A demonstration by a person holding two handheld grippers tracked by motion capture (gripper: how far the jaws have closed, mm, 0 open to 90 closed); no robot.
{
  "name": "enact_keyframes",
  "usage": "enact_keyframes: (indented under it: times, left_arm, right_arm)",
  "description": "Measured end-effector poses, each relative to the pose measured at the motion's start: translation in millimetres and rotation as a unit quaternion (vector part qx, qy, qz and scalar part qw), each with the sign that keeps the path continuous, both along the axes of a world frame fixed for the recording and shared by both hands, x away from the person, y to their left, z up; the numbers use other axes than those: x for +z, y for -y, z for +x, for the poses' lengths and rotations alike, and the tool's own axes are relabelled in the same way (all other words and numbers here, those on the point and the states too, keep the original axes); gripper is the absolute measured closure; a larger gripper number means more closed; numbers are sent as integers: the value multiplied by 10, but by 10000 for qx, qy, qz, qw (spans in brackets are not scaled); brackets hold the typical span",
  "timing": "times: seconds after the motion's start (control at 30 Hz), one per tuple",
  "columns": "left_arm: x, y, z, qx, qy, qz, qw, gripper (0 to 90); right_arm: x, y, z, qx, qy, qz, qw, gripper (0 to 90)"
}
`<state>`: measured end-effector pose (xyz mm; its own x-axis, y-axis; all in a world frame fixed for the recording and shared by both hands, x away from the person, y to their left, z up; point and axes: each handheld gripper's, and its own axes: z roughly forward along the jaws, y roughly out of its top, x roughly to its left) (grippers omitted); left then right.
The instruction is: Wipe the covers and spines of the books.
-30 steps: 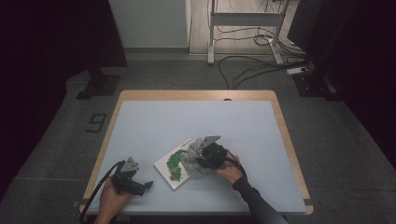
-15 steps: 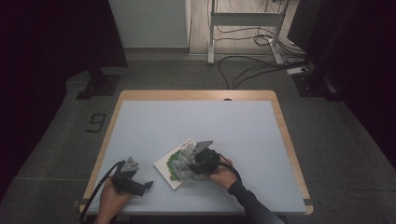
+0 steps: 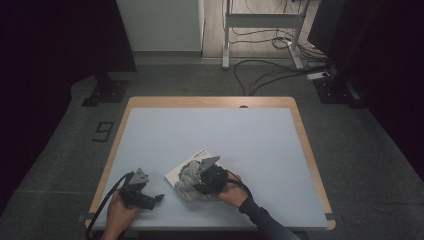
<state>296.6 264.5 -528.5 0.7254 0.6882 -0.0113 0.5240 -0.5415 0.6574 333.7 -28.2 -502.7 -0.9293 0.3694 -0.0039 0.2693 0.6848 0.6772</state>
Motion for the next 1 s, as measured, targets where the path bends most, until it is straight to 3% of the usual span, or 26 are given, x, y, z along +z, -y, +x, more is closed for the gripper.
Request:
enact_keyframes:
  times: [0.5, 1.0]
  left_arm:
    - [0, 0, -1, -2, 4, 4, 10000, 0]
    - [0, 0, -1, -2, 4, 6, 10000, 0]
  right_arm:
    - [17, -197, -171, 414, -5, -31, 9991, 548]
    - [32, -326, -33, 360, -140, -52, 9992, 565]
